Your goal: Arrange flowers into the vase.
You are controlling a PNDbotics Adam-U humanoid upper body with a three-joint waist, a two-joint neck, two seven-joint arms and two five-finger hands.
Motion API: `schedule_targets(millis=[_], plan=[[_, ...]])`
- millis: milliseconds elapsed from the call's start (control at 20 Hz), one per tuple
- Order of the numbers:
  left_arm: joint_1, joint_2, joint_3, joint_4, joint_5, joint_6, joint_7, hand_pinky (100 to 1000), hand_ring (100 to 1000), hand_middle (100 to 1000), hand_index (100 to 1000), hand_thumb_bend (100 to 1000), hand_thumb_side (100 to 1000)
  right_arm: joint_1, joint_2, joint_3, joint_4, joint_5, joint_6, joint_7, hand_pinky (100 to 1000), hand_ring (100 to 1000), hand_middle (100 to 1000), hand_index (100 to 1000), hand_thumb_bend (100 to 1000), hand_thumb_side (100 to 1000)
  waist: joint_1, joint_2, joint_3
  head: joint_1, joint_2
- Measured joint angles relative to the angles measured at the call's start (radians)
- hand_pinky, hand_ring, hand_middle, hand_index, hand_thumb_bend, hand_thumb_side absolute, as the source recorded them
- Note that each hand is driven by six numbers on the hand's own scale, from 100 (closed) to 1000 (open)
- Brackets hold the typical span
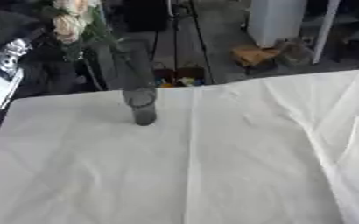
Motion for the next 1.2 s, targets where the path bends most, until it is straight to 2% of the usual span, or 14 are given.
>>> schedule_targets(millis=[300, 450, 500, 600, 700, 800, 950, 1200], plan=[[0.14, 0.041, 0.038, -0.155, 0.096, 0.001, 0.093, 806, 717, 784, 670, 1000, 672, 0.001, 0.007, -0.003, 0.0, 0.0, -0.001, -0.003, 789, 764, 667, 856, 100, 902, -0.011, 0.01, 0.019, -0.007, 0.0], [0.175, 0.052, 0.043, -0.228, 0.145, 0.027, 0.135, 806, 717, 784, 670, 1000, 672, 0.001, 0.008, -0.003, 0.0, 0.0, -0.002, -0.004, 789, 764, 667, 856, 100, 902, -0.012, 0.01, 0.019, -0.007, 0.0], [0.18, 0.054, 0.043, -0.247, 0.159, 0.038, 0.145, 780, 708, 779, 647, 1000, 701, 0.001, 0.008, -0.003, 0.0, 0.0, -0.002, -0.004, 789, 763, 665, 856, 100, 902, -0.012, 0.01, 0.019, -0.007, 0.0], [0.199, 0.059, 0.05, -0.285, 0.189, 0.047, 0.165, 767, 708, 779, 646, 1000, 722, 0.005, 0.008, -0.005, 0.0, 0.0, -0.003, -0.005, 788, 763, 665, 856, 100, 893, -0.015, 0.016, 0.038, -0.01, 0.001], [0.248, 0.061, 0.073, -0.328, 0.221, 0.036, 0.191, 760, 706, 777, 643, 1000, 728, 0.008, 0.015, -0.007, 0.0, 0.001, -0.002, -0.007, 788, 763, 665, 856, 100, 903, -0.025, 0.02, 0.072, -0.018, 0.002], [0.3, 0.066, 0.091, -0.373, 0.253, 0.012, 0.222, 755, 703, 775, 641, 1000, 735, 0.009, 0.018, -0.009, 0.0, 0.001, -0.002, -0.009, 788, 763, 665, 856, 100, 903, -0.033, 0.02, 0.079, -0.022, 0.008], [0.369, 0.066, 0.11, -0.426, 0.302, -0.027, 0.269, 755, 705, 775, 640, 1000, 735, 0.009, 0.02, -0.009, 0.0, 0.001, -0.002, -0.01, 788, 763, 664, 856, 100, 903, -0.031, 0.021, 0.094, -0.027, 0.01], [0.432, 0.067, 0.112, -0.465, 0.369, -0.06, 0.341, 752, 704, 775, 638, 999, 735, 0.01, 0.024, -0.009, 0.0, 0.001, -0.002, -0.011, 788, 763, 664, 856, 100, 903, -0.036, 0.021, 0.107, -0.028, 0.011]])
